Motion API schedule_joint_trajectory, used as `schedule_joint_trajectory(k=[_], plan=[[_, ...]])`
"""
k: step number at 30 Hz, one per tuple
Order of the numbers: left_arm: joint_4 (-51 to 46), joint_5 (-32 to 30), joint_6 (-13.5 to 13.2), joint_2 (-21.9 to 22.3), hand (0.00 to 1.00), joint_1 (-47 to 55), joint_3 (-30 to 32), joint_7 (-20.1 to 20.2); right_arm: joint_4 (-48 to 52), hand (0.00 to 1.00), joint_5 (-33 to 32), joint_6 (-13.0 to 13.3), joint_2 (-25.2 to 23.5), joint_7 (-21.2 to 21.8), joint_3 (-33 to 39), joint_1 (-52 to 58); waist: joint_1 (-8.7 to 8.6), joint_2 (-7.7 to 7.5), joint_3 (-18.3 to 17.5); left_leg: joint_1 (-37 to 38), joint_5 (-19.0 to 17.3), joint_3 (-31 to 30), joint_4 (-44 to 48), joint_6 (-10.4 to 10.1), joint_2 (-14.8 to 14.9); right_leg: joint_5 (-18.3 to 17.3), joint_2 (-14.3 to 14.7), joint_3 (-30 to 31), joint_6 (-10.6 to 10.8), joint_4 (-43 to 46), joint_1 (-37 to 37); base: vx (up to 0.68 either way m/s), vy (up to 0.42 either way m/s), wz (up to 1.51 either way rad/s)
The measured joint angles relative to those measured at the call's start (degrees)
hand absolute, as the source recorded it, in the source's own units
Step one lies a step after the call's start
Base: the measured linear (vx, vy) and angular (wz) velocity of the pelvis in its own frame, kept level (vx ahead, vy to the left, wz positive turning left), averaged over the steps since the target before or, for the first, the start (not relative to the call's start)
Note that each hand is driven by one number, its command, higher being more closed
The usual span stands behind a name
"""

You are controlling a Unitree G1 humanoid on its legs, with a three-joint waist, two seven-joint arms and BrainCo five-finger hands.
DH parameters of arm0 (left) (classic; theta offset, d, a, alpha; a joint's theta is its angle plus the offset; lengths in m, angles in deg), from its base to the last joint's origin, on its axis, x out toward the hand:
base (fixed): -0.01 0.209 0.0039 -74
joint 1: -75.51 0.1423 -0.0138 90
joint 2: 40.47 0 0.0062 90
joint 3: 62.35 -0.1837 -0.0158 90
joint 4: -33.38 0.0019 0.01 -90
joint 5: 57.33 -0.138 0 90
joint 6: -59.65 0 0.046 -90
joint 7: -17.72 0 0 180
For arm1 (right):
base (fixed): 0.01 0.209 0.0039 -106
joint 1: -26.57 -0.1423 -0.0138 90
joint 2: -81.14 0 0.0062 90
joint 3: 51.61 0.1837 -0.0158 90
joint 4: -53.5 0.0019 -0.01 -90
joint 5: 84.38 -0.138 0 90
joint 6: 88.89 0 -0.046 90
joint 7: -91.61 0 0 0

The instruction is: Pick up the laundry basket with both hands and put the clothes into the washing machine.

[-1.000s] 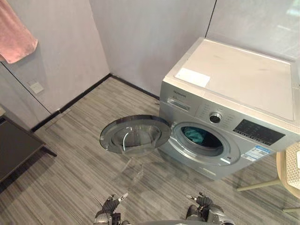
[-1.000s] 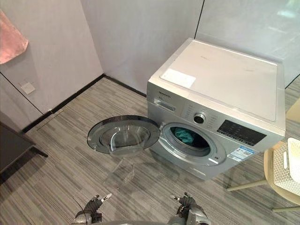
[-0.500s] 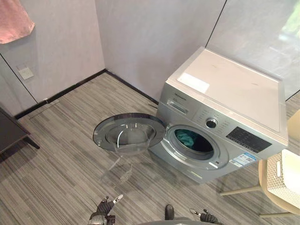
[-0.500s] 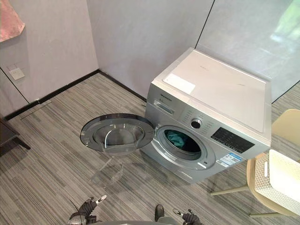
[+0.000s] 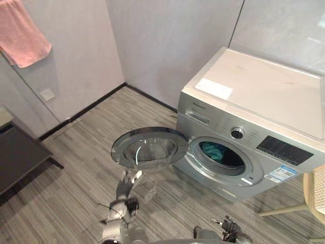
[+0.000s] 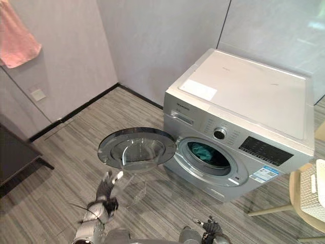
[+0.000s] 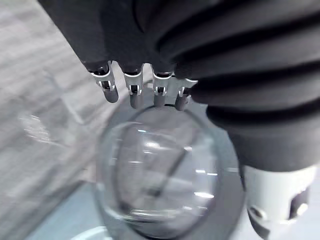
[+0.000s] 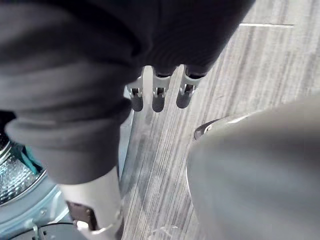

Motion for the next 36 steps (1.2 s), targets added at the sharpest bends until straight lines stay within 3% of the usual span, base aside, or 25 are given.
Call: schedule_joint_trajectory(k=[2,4,5,6,7,10,16,18,21,25,29,30,32,33,34,35,36], plan=[[-8.4,1.58,-0.79,0.12,0.0,0.66,0.97,-0.88,2.07,0.0,-0.2,0.1,0.13,-0.45,0.08,1.19,0.33,0.48,-0.28,-1.14,0.61,0.38,-0.2,0.47,-0.87,-0.01,-1.39,1.56,0.05,-0.27,-1.04,-0.02,0.132,-0.17],[-19.27,2.15,-2.12,-0.06,0.0,0.63,3.62,-2.28,4.45,0.0,-0.36,0.12,-0.35,-0.46,-0.02,2.4,0.34,0.4,-0.34,0.07,-3.35,2.36,-6.94,3.24,-1.25,1.51,-1.87,3.85,0.24,-3.22,-1.86,0.02,0.122,-0.13],[-21.81,2.13,-2.67,-0.14,0.0,0.58,4.04,-2.85,4.76,0.0,-0.38,0.13,-0.44,-0.45,-0.06,2.68,0.48,0.37,-0.44,1.43,-4.09,2.27,-11.26,3.04,-1.27,2.29,-1.75,4.27,1.07,-3.83,-1.98,0.0,0.158,-0.2],[-24.99,2.02,-3.59,-0.06,0.0,0.58,4.38,-4.04,4.99,0.0,-0.3,0.13,-0.4,-0.35,-0.22,3.33,1.06,1.13,-1.7,4.62,-7.21,2.73,-17.77,2.0,-1.67,2.93,-1.45,4.69,1.86,-4.41,-2.96,0.04,0.161,-0.2],[-27.82,1.92,-4.37,-1.05,0.0,-0.27,4.91,-5.96,5.18,0.0,-0.26,0.09,-1.37,-0.31,-0.19,3.89,1.07,-0.88,-2.13,5.26,-7.12,5.08,-19.93,2.1,-3.21,4.69,-2.4,4.89,2.62,-6.66,-2.72,0.06,0.167,-0.22],[-31.58,0.63,-4.73,-2.78,0.0,-0.82,4.95,-8.29,6.02,0.0,-0.31,0.25,-2.97,-0.11,-1.35,5.08,0.57,-2.53,-3.57,5.14,-7.2,7.9,-19.09,2.38,-4.64,8.49,-4.25,6.31,4.91,-11.04,-2.32,0.09,0.175,-0.38],[-35.69,-4.45,-6.89,-9.34,0.0,-9.87,4.44,-10.94,6.76,0.0,-0.55,0.33,-2.76,1.09,-1.49,5.37,0.96,-3.08,-4.73,2.04,-7.17,15.71,-21.6,2.44,-4.12,19.68,-3.43,7.84,2.79,-20.26,-7.92,0.01,0.042,-0.7],[-32.1,-4.84,-6.97,-12.31,0.0,-15.64,4.46,-11.46,7.82,0.0,-0.56,0.31,-2.52,2.06,-1.73,5.42,0.65,-2.95,-4.57,-0.56,-7.17,16.3,-21.13,2.44,-3.69,21.63,-2.96,7.61,2.19,-21.57,-10.78,-0.04,-0.032,-0.31],[-18.01,-3.84,-6.73,-17.9,0.0,-26.74,4.97,-12.35,9.46,0.0,-0.55,0.46,-2.1,3.0,-2.71,5.38,-0.61,-3.03,-3.08,-4.4,-7.2,15.9,-20.16,2.48,-2.16,23.09,-1.49,7.33,1.68,-22.47,-13.31,-0.11,-0.095,-0.12],[2.23,0.87,-5.1,-27.42,0.0,-43.04,5.45,-12.63,11.48,0.0,-1.16,1.21,-1.54,3.34,-4.02,4.01,-1.95,-4.43,1.85,-11.47,-7.22,14.15,-16.33,2.5,0.77,27.33,1.12,5.96,1.41,-23.52,-18.57,-0.14,-0.125,-0.09],[19.27,10.21,-2.74,-28.87,0.0,-53.03,9.17,-12.06,13.49,0.0,-2.37,1.52,-0.74,3.14,-6.09,3.53,-1.94,-5.06,5.31,-14.26,-7.04,14.03,-14.31,2.4,3.62,32.88,3.77,5.99,1.24,-23.62,-21.35,-0.18,-0.085,-0.26],[22.8,11.68,-2.69,-29.0,0.0,-54.82,10.72,-12.09,13.9,0.0,-3.0,2.03,-0.81,3.1,-6.94,3.54,-2.07,-5.76,5.91,-14.8,-6.6,14.19,-14.47,2.57,4.07,34.46,4.33,5.98,-0.56,-23.68,-22.22,-0.14,-0.04,-0.16],[25.62,12.23,-2.39,-30.1,0.0,-57.48,12.87,-11.81,13.98,0.0,-4.62,2.2,-0.9,2.72,-8.18,3.6,-1.97,-6.76,6.31,-15.56,-6.03,14.37,-14.51,2.83,4.9,34.77,4.44,6.04,-0.91,-23.98,-22.89,-0.09,-0.052,-0.01],[28.21,11.95,-1.49,-30.6,0.0,-58.4,15.29,-11.61,14.71,0.0,-5.18,2.18,-0.91,2.32,-9.19,3.49,-1.54,-6.49,6.58,-15.85,-5.16,14.34,-14.85,2.76,6.47,34.31,4.88,5.5,-0.71,-23.56,-23.01,-0.04,-0.105,-0.01],[29.15,10.74,-1.03,-30.56,0.0,-58.23,18.22,-11.58,14.99,0.0,-5.47,2.05,-1.06,2.15,-10.4,3.23,-0.69,-5.95,6.92,-15.63,-3.87,14.23,-16.07,1.64,8.07,29.8,5.93,2.16,-1.28,-19.67,-23.89,0.01,-0.111,-0.07],[29.34,10.69,-0.74,-30.33,0.0,-57.87,19.28,-11.73,15.02,0.0,-5.66,2.05,-1.12,2.15,-10.83,3.23,-0.06,-6.15,6.89,-15.44,-3.09,14.18,-17.0,0.9,8.62,27.95,6.07,0.84,-2.49,-17.78,-23.99,0.08,-0.087,-0.05],[29.23,10.49,-0.63,-30.71,0.0,-56.52,20.83,-11.91,14.78,0.0,-6.08,2.09,-1.19,2.13,-11.26,3.23,0.43,-6.99,6.46,-15.45,-2.08,13.52,-17.63,-0.09,8.6,27.56,6.63,1.27,-1.35,-18.46,-23.52,0.11,-0.059,0.01]])
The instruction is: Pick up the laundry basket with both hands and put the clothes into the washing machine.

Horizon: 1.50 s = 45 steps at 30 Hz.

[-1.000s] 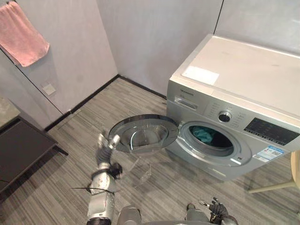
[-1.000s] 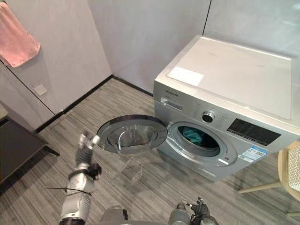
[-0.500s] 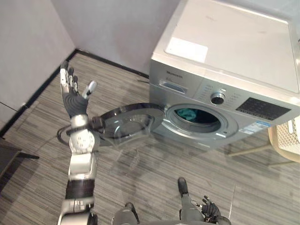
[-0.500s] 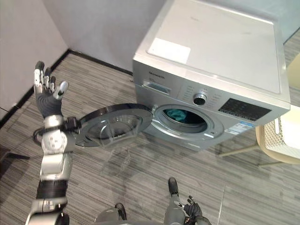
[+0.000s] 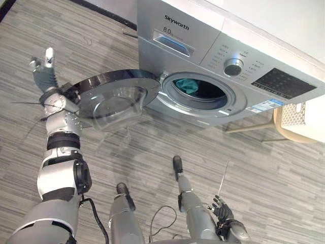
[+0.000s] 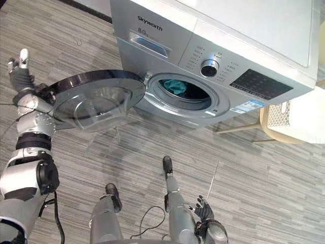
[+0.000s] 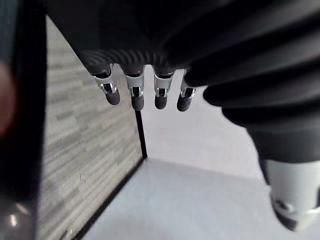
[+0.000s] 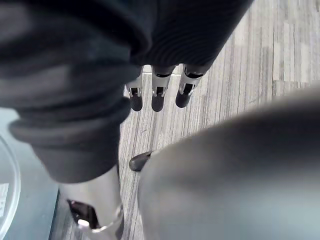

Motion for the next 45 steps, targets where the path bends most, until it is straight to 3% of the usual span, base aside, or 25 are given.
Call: schedule_joint_trajectory(k=[3,6,7,8,11,13,14,16,19,21,23,24,25,26,29,32,35,39,41,45], plan=[[-0.2,-2.46,-0.66,0.56,0.0,7.15,3.55,-0.1,0.31,0.0,-0.29,0.26,0.33,-0.02,-0.44,-0.4,1.11,0.52,0.16,1.85,2.48,0.14,-4.16,-2.47,0.85,0.22,1.17,0.14,0.2,-5.07,2.64,0.1,-0.131,0.01],[0.17,-4.87,-0.98,6.87,0.0,13.74,4.51,0.19,0.12,0.0,-0.18,-0.48,1.21,0.0,-0.61,-0.76,1.59,2.32,0.1,5.99,4.84,0.31,-8.56,-2.51,0.2,0.01,1.45,-0.8,0.27,-5.08,5.72,0.0,-0.107,0.19],[0.28,-6.45,-1.07,11.56,0.0,17.23,3.86,1.28,0.08,0.0,-0.09,-0.9,0.95,-0.03,-0.52,-0.69,1.41,2.48,0.13,8.51,4.79,-0.04,-9.12,-2.59,-0.58,-2.25,0.62,-1.59,-0.03,-5.1,8.96,-0.06,-0.036,0.48],[0.48,-7.13,-0.93,14.16,0.0,19.74,1.86,1.83,-0.19,0.0,0.09,-1.1,0.7,-0.02,-0.47,-0.65,1.37,1.62,-0.4,9.75,4.76,-0.09,-9.53,-2.54,-2.04,-4.75,-0.42,-1.52,-0.74,-5.11,10.4,-0.06,-0.017,0.44],[3.77,-10.08,0.5,20.58,0.0,25.89,-5.31,4.07,-0.34,0.0,1.32,-1.36,-0.12,-0.07,-0.35,-1.71,1.27,1.35,-1.23,11.44,5.17,0.17,-10.8,-1.9,-4.37,-5.63,-2.51,-1.17,0.02,-5.13,10.88,-0.11,-0.002,0.17],[11.12,-10.92,4.43,26.44,0.0,28.71,-14.62,5.47,-1.27,0.0,2.09,-2.02,-2.22,-0.05,-0.37,-2.77,0.48,0.03,-2.12,11.84,5.33,0.86,-11.31,-1.74,-5.97,-5.32,-3.75,0.14,0.54,-5.15,10.45,-0.16,0.024,-0.07],[12.4,-10.93,5.09,27.57,0.0,28.85,-16.84,5.76,-1.64,0.0,2.08,-2.06,-2.74,-0.06,-0.4,-2.77,0.4,-0.36,-2.38,12.1,5.32,1.33,-11.36,-1.75,-6.1,-5.32,-3.87,0.48,0.61,-5.17,10.43,-0.13,0.009,-0.26],[14.05,-10.99,6.54,31.86,0.0,27.78,-26.41,6.28,-2.47,0.0,2.04,-2.41,-3.86,-0.09,-0.59,-3.09,-2.03,-2.02,-3.46,13.51,5.3,3.18,-11.62,-1.74,-6.94,-4.84,-4.06,3.6,1.38,-5.2,10.12,-0.08,0.003,-0.4],[14.06,-10.7,6.17,32.25,0.0,18.8,-34.73,5.61,-1.44,0.0,1.95,-2.17,-2.93,-0.21,-1.0,-2.81,-6.02,-2.62,-3.84,14.63,4.16,7.67,-9.2,-1.43,-6.85,-4.02,-3.64,9.34,2.62,-5.13,8.77,-0.06,0.01,-0.74],[13.31,-9.75,5.32,32.15,0.0,11.83,-36.23,4.12,-1.99,0.0,1.96,-2.27,-1.83,-0.25,-1.19,-2.6,-7.24,-2.58,-3.88,15.61,2.69,11.23,-7.73,-1.28,-6.43,-3.99,-2.93,13.51,3.11,-5.14,7.82,-0.06,0.008,-1.05],[11.2,-6.7,4.76,31.72,0.0,7.39,-36.66,3.49,-2.92,0.0,2.04,-2.39,-1.11,-0.24,-0.67,-2.09,-8.76,-1.62,-4.17,18.09,1.76,15.12,-8.01,-1.25,-5.22,-8.08,-1.55,16.63,7.94,-5.12,7.82,-0.03,-0.009,-1.06],[8.94,-5.05,3.7,31.98,0.0,5.68,-36.82,3.59,-3.15,0.0,1.98,-2.45,-1.07,-0.29,0.51,-2.26,-9.07,0.18,-4.59,19.11,1.98,17.14,-9.62,-0.87,-3.47,-9.37,-0.06,16.54,7.62,-4.45,7.27,0.13,-0.008,-0.91],[4.94,-2.99,2.2,32.43,0.0,2.31,-38.0,3.63,-2.93,0.0,2.19,-2.32,-1.88,-0.42,3.15,-0.29,-9.35,-0.44,-5.53,20.45,1.9,19.03,-9.55,-2.26,-3.02,-6.34,1.08,16.78,5.48,0.07,7.62,0.18,-0.018,-0.85],[3.23,-2.54,1.55,32.59,0.0,1.07,-38.32,3.64,-2.99,0.0,2.29,-2.25,-2.11,-0.45,3.95,0.26,-9.09,-0.51,-5.93,20.87,1.34,19.91,-8.79,-2.78,-2.82,-6.21,1.41,17.25,3.55,-1.0,8.12,0.21,-0.032,-0.89],[1.31,-0.35,1.9,33.37,0.0,-0.41,-38.02,3.0,-3.42,0.0,2.74,-2.31,-3.05,-1.39,9.09,0.68,-9.07,1.34,-6.7,22.41,0.07,22.69,-7.59,-3.9,0.08,-5.73,3.77,18.88,3.36,-1.85,8.85,0.09,-0.064,-0.5],[0.81,-1.28,1.94,34.03,0.0,0.88,-37.36,3.69,-3.73,0.0,4.19,-2.59,-3.49,-1.44,11.51,0.67,-8.86,1.92,-6.78,24.32,0.16,23.22,-8.95,-3.99,0.0,-5.73,4.0,18.52,3.36,-1.93,10.1,0.04,-0.049,-0.05],[0.65,-3.21,1.21,34.45,0.0,5.45,-34.41,4.25,-3.79,0.0,4.33,-2.63,-3.47,-1.38,12.21,1.19,-8.83,3.44,-7.74,25.64,0.25,22.33,-10.05,-3.85,-0.4,-5.76,3.46,16.78,3.34,-2.35,12.19,-0.01,-0.007,0.27],[1.07,-6.63,1.43,33.68,0.0,18.63,-28.47,6.18,-5.11,0.0,4.23,-2.71,-3.39,-1.18,11.77,0.78,-8.16,5.04,-9.38,25.7,1.14,18.84,-11.68,-2.92,-2.23,-6.13,0.81,13.21,3.03,-4.01,15.0,-0.02,0.0,0.49],[1.83,-9.24,2.0,32.69,0.0,26.04,-26.64,7.4,-6.0,0.0,4.25,-2.74,-3.06,-1.13,11.06,0.23,-6.86,5.21,-9.59,27.0,1.52,18.01,-12.4,-2.96,-2.94,-7.21,0.0,12.03,1.35,-4.32,16.95,-0.03,-0.022,0.37],[5.68,-16.78,2.65,30.64,0.0,40.55,-19.88,11.18,-7.47,0.0,4.27,-3.07,-1.82,-0.97,9.75,0.12,-4.25,6.82,-11.25,27.51,2.91,14.81,-14.55,-2.85,-3.96,-7.78,-1.18,8.54,0.63,-4.88,19.2,-0.02,-0.037,0.45]])
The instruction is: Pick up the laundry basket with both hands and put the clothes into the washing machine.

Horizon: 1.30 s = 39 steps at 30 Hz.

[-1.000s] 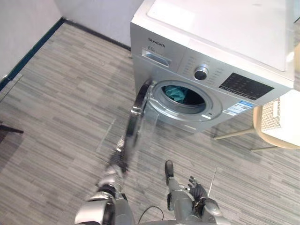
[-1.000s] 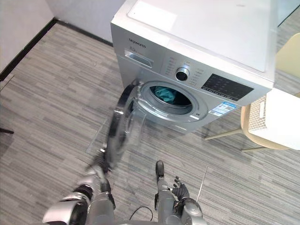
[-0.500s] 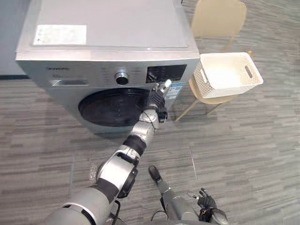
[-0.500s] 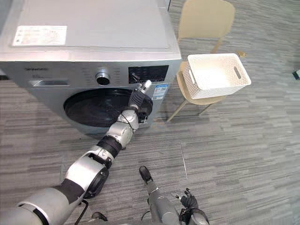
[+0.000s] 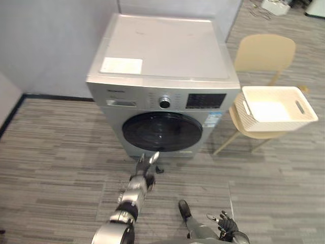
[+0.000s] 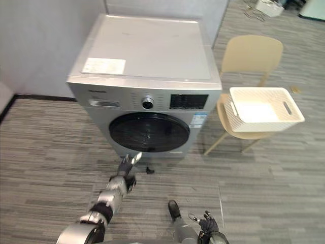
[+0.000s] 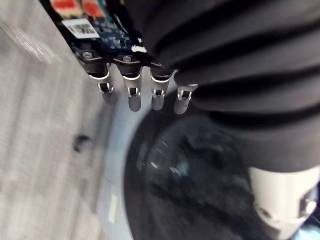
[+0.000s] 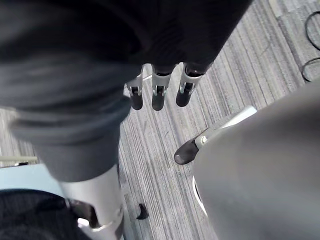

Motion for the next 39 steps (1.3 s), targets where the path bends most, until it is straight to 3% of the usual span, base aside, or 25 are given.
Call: schedule_joint_trajectory(k=[7,11,16,19,22,23,24,25,26,27,28,30,31,33,34,35,38,39], plan=[[5.71,-6.53,1.44,-3.37,0.0,15.98,18.1,2.66,-5.46,0.0,1.3,-0.63,1.95,2.27,-0.24,-0.16,5.22,0.27,-1.79,0.48,2.3,-6.51,-3.38,0.65,-2.37,-1.33,-2.11,-6.16,-0.19,-0.18,3.64,-0.02,-0.024,0.45],[6.6,-6.03,1.42,-2.54,0.0,18.27,20.9,2.85,-7.78,0.0,2.4,-0.84,2.28,2.52,0.46,-0.62,5.34,-0.05,-3.08,0.05,2.87,-9.74,-4.68,1.37,-4.26,-2.11,-3.58,-8.6,0.36,-0.21,4.68,-0.02,0.019,0.42],[7.16,-1.8,0.99,-2.62,0.0,17.43,18.62,3.81,-12.66,0.0,4.7,-1.6,2.48,3.46,2.87,-3.0,5.41,-1.16,-3.81,-0.43,2.86,-14.65,-5.77,2.78,-8.31,-3.53,-7.24,-11.63,1.71,-0.15,5.65,-0.01,0.058,0.37],[6.95,0.6,0.75,-2.42,0.0,16.27,13.89,3.8,-13.26,0.0,5.64,-2.15,3.13,3.49,3.73,-3.76,5.27,-1.46,-3.69,-1.6,0.99,-17.28,-3.15,5.65,-10.9,-5.96,-9.9,-13.0,2.47,3.62,5.2,0.02,0.139,0.4],[6.63,2.15,0.21,-2.99,0.0,15.42,7.85,3.79,-13.97,0.0,5.87,-2.37,3.58,3.41,6.01,-3.85,4.71,-1.31,-3.56,-2.16,-2.32,-21.66,0.4,8.49,-14.19,-11.12,-13.74,-14.54,1.59,15.02,4.04,0.04,0.196,0.64],[6.37,2.65,0.02,-2.44,0.0,14.9,7.16,3.78,-13.48,0.0,5.71,-2.6,3.6,3.45,7.15,-3.8,4.71,-0.86,-3.43,-1.98,-2.62,-23.05,0.89,9.01,-14.42,-11.04,-14.35,-13.81,1.23,22.33,1.6,0.08,0.204,0.78],[6.1,2.73,-0.13,-2.08,0.0,14.29,6.39,3.76,-12.45,0.0,5.75,-2.89,3.68,3.43,7.38,-3.73,4.74,-0.75,-3.06,-1.57,-2.72,-24.58,1.19,9.25,-15.39,-10.06,-14.48,-11.41,-1.05,30.48,-1.53,0.07,0.242,0.98],[4.77,2.74,-0.22,-1.83,0.0,14.04,6.22,3.79,-11.02,0.0,5.71,-2.98,3.31,3.29,7.0,-3.21,4.73,-1.44,-2.26,-0.5,-2.7,-26.9,1.58,9.97,-16.41,-6.84,-13.79,-6.73,-6.9,41.64,-5.39,0.09,0.197,1.06],[3.37,2.67,-0.28,-1.53,0.0,13.7,6.13,3.84,-9.95,0.0,5.19,-2.87,3.13,3.23,6.07,-2.9,4.53,-1.41,-1.29,0.69,-3.41,-28.52,2.07,11.51,-16.77,-6.32,-12.56,-3.06,-7.09,49.22,-8.16,0.11,0.147,1.04],[3.0,2.69,-0.37,-1.9,0.0,13.7,6.53,3.69,-9.43,0.0,4.49,-2.8,2.31,3.25,5.19,-2.93,4.54,-2.59,-0.87,0.83,-4.24,-29.5,3.39,12.52,-17.04,-8.92,-11.05,-1.22,-5.01,53.88,-9.47,0.13,0.051,0.94],[3.02,2.62,-0.45,-2.44,0.0,13.71,6.84,3.73,-8.43,0.0,4.18,-2.76,1.55,3.23,4.02,-2.99,4.71,-3.21,-0.78,0.69,-5.53,-31.4,5.07,12.71,-17.0,-12.49,-8.59,-0.21,-4.27,56.05,-10.98,0.16,0.027,0.92],[3.38,2.46,-0.38,-2.37,0.0,13.66,7.24,3.76,-7.77,0.0,2.88,-2.6,0.42,3.21,2.64,-3.32,4.56,-2.99,-0.7,1.22,-6.54,-35.46,5.26,12.92,-17.24,-16.77,-3.96,0.66,-1.68,49.12,-12.58,0.41,-0.067,1.28],[4.45,1.83,-0.22,-1.56,0.0,12.98,9.47,3.75,-7.61,0.0,1.98,-2.42,0.69,3.12,2.65,-3.46,4.13,-2.25,-0.4,1.94,-7.1,-40.17,4.78,11.87,-17.31,-17.27,-1.05,4.6,-0.77,34.23,-10.63,0.6,-0.23,1.76],[4.89,0.76,-0.11,-1.13,0.0,13.01,12.31,3.72,-7.54,0.0,1.6,-2.17,0.62,2.94,2.64,-3.37,3.57,-2.25,-0.29,3.05,-9.64,-45.36,5.17,10.0,-17.21,-15.29,-1.04,7.89,-0.31,23.69,-7.55,0.5,-0.321,1.56],[5.02,0.15,-0.08,-0.46,0.0,12.93,13.25,3.71,-7.56,0.0,1.56,-2.18,1.01,2.96,2.56,-3.5,3.51,-1.52,-0.37,3.81,-10.65,-47.51,5.07,9.25,-16.17,-12.65,-0.49,6.49,2.38,25.71,-7.11,0.45,-0.444,1.31],[5.36,-0.44,-0.07,0.71,0.0,12.76,14.2,3.81,-7.54,0.0,1.62,-2.08,1.83,2.93,2.56,-3.74,3.37,0.35,-1.01,4.34,-10.75,-49.75,3.88,8.71,-13.64,-16.12,0.57,1.9,0.17,29.33,-7.56,0.36,-0.38,1.13],[5.23,-1.02,0.11,2.58,0.0,12.44,16.17,3.81,-8.02,0.0,2.1,-2.22,2.41,2.24,2.59,-4.24,3.82,0.66,-0.97,5.56,-6.96,-50.26,2.25,7.09,-11.6,-21.15,0.3,-3.53,-2.37,36.54,-8.28,0.35,-0.396,1.04],[5.25,-0.88,0.23,2.74,0.0,12.61,17.77,3.75,-8.12,0.0,2.54,-2.1,2.42,2.16,2.6,-4.66,3.56,0.7,-1.11,5.97,-4.0,-50.5,1.41,6.66,-9.79,-22.3,0.67,-6.62,-3.69,36.47,-6.58,0.3,-0.396,0.78]])
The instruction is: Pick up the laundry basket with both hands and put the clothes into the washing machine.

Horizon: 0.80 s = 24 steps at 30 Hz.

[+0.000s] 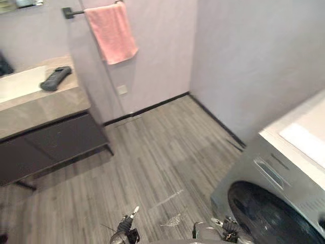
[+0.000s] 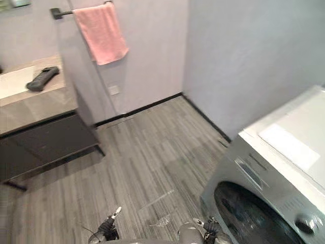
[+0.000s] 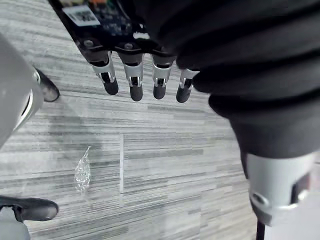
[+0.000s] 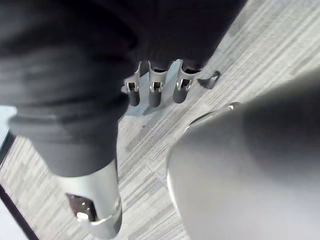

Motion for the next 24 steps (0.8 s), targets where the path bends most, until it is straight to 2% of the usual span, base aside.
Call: schedule_joint_trajectory(k=[1,2,3,4,5,6,7,9,10,11,12,13,14,15,16,17,18,19,21,22,23,24], plan=[[0.02,0.0,0.01,0.0,0.0,0.08,0.26,-0.05,-0.19,0.0,0.17,0.0,-0.03,0.06,-0.01,-0.18,-0.11,-0.06,-0.17,-0.36,1.36,-0.4,0.15,-0.11,0.38,-0.04,0.26,-1.1,-0.11,-0.87,0.81,0.34,-0.444,0.93],[0.03,0.3,0.03,-0.08,0.0,0.01,0.24,-0.06,-1.08,0.0,0.35,0.14,-0.28,-0.01,0.14,-0.59,-0.18,-0.14,-0.22,-1.41,3.6,-1.2,1.38,-0.48,1.19,0.28,0.71,-3.5,-1.41,-3.36,2.88,0.24,-0.347,0.69],[0.02,0.63,0.01,-0.11,0.0,-0.12,0.13,-0.05,-1.76,0.0,0.35,0.2,-0.36,-0.05,0.22,-0.75,-0.14,-0.11,-0.23,-2.25,4.53,-1.54,2.8,-0.58,1.62,0.5,1.02,-4.53,-1.81,-4.62,4.16,0.21,-0.305,0.85],[-0.32,0.88,-0.02,-0.34,0.0,-0.03,-0.23,-0.06,-2.3,0.0,0.33,0.1,-0.35,-0.11,-0.05,-0.75,0.05,-0.21,-0.2,-4.8,6.08,-1.46,8.14,-1.08,2.51,1.04,2.08,-6.74,-2.72,-7.22,7.04,0.14,-0.228,0.64],[-0.67,0.93,-0.02,-0.54,0.0,0.17,-0.47,-0.07,-2.18,0.0,0.32,0.16,-0.3,-0.11,-0.04,-0.64,-0.07,-0.38,-0.14,-6.36,6.71,-0.88,10.93,-1.06,2.74,1.07,2.4,-7.48,-2.77,-7.92,8.15,0.16,-0.322,0.74],[-1.29,1.1,-0.03,-1.11,0.0,0.24,-0.87,-0.08,-2.18,0.0,0.27,0.28,-0.45,-0.16,-0.01,-0.51,-0.2,-0.56,0.14,-9.04,8.58,2.02,16.65,-0.84,3.23,0.9,2.51,-9.44,-3.55,-8.97,10.55,0.11,-0.302,0.69],[-1.28,1.13,-0.02,-1.96,0.0,0.11,-2.32,-0.09,-2.38,0.0,0.26,0.44,-0.59,-0.16,0.38,-0.01,-0.28,-1.68,0.87,-10.72,10.34,7.2,21.06,-0.54,4.82,0.98,2.53,-11.44,-4.07,-9.46,12.91,0.09,-0.287,0.77],[-0.99,1.09,0.05,-2.89,0.0,0.05,-4.12,-0.06,-3.98,0.0,-0.51,0.63,-0.74,-0.24,2.22,0.05,-0.5,-1.79,1.13,-10.56,11.63,14.27,21.64,-0.57,7.4,0.96,2.4,-13.52,-4.2,-9.19,15.18,0.02,-0.148,0.74],[-0.91,1.03,0.15,-3.0,0.0,0.1,-5.82,-0.04,-4.47,0.0,-0.89,0.69,-0.91,-0.63,3.99,0.13,-1.26,-1.83,1.07,-9.87,11.8,19.34,18.72,-0.43,8.78,0.96,1.8,-14.99,-4.2,-9.32,15.72,-0.01,-0.095,1.13],[-0.83,0.29,0.38,-3.01,0.0,-0.18,-7.54,0.02,-5.02,0.0,-1.08,0.89,-0.79,-1.17,5.39,0.12,-1.81,-2.37,1.32,-9.63,9.38,23.63,17.25,-1.41,8.23,0.93,0.24,-16.6,-4.25,-9.85,15.8,-0.05,-0.036,1.09],[-0.87,-0.01,0.39,-2.95,0.0,-0.32,-8.01,0.07,-5.53,0.0,-1.24,0.93,-0.56,-1.24,6.16,0.01,-1.72,-2.39,1.37,-9.66,7.65,25.32,17.31,-1.55,6.92,0.9,-0.6,-17.41,-4.33,-10.67,15.76,-0.11,0.053,0.88],[-0.76,-0.48,0.39,-3.02,0.0,-0.27,-8.96,0.02,-6.02,0.0,-1.4,1.15,-0.4,-1.24,7.41,0.26,-1.69,-2.03,1.43,-9.27,4.97,28.14,16.29,-0.68,3.51,0.69,-1.85,-18.56,-5.0,-11.84,15.76,-0.12,0.086,0.53],[-0.53,-0.87,0.42,-3.2,0.0,-0.06,-9.35,-0.02,-6.04,0.0,-1.43,1.21,-0.45,-1.25,7.51,0.52,-1.74,-1.8,1.39,-8.38,4.03,29.57,13.92,0.04,2.11,0.68,-2.37,-19.23,-4.98,-11.77,15.58,-0.13,0.103,0.72],[0.49,-1.83,0.5,-3.92,0.0,0.23,-9.87,-0.02,-5.94,0.0,-2.45,1.18,-0.35,-1.18,8.13,1.18,-2.06,-1.59,1.29,-5.87,3.53,32.35,6.52,1.04,0.79,0.16,-2.85,-19.9,-4.32,-11.03,14.84,-0.1,0.085,0.53],[0.73,-2.13,0.52,-3.94,0.0,0.3,-9.9,-0.01,-5.94,0.0,-2.49,1.21,-0.31,-1.13,8.14,1.19,-2.12,-1.5,1.3,-5.1,3.43,32.45,4.5,1.16,0.5,-0.08,-2.83,-19.85,-3.98,-10.84,14.55,-0.15,0.098,0.6],[1.5,-2.82,1.07,-5.59,0.0,0.6,-9.69,-0.03,-5.98,0.0,-2.54,1.22,-1.01,-1.2,8.82,1.75,-2.25,-1.87,0.97,-2.2,6.93,31.72,-6.19,2.11,-2.57,0.21,-2.56,-16.58,-2.65,-11.78,13.24,-0.12,0.071,0.4],[2.11,-3.49,1.23,-6.05,0.0,1.09,-9.65,-0.01,-6.01,0.0,-2.49,1.21,-1.0,-1.19,8.99,2.45,-2.53,-2.7,0.65,-1.1,8.96,31.15,-9.85,2.41,-3.63,1.06,-3.02,-16.36,-2.66,-12.45,13.25,-0.11,0.068,0.44],[2.68,-3.97,1.26,-6.17,0.0,1.64,-9.64,0.0,-6.02,0.0,-2.49,1.19,-1.04,-1.2,8.98,3.17,-2.82,-2.13,0.64,-0.85,10.11,30.64,-11.94,2.42,-4.23,1.35,-3.45,-16.52,-2.43,-13.01,13.11,-0.05,0.109,0.44],[3.53,-4.57,1.3,-6.56,0.0,2.09,-9.68,0.03,-6.14,0.0,-2.46,1.14,-1.06,-1.18,9.18,5.07,-3.77,-2.61,0.13,-1.06,12.25,28.99,-15.09,3.18,-5.47,2.27,-3.76,-16.53,-1.48,-14.59,13.07,-0.03,0.113,0.45],[3.56,-4.59,1.3,-6.59,0.0,2.14,-9.71,0.05,-6.34,0.0,-2.35,0.9,-0.94,-1.17,9.51,5.77,-3.77,-2.04,0.44,-1.06,12.72,28.88,-15.93,3.07,-5.87,2.79,-3.76,-16.0,-1.49,-15.06,12.99,-0.01,0.076,0.21],[3.71,-4.63,1.27,-6.61,0.0,2.16,-9.82,0.06,-6.76,0.0,-2.06,0.67,-0.81,-1.2,9.54,6.34,-3.68,-2.7,0.0,-1.01,13.21,28.76,-16.48,3.39,-6.25,3.25,-3.88,-15.65,-1.51,-15.55,12.99,0.0,0.08,0.05],[3.85,-4.63,1.26,-6.69,0.0,2.18,-9.91,0.06,-6.83,0.0,-1.82,0.6,-0.8,-1.2,9.54,6.58,-3.67,-2.64,-0.03,-0.99,13.24,28.79,-16.66,3.4,-6.37,3.48,-3.9,-15.47,-1.39,-15.8,12.98,0.01,0.071,-0.06]])
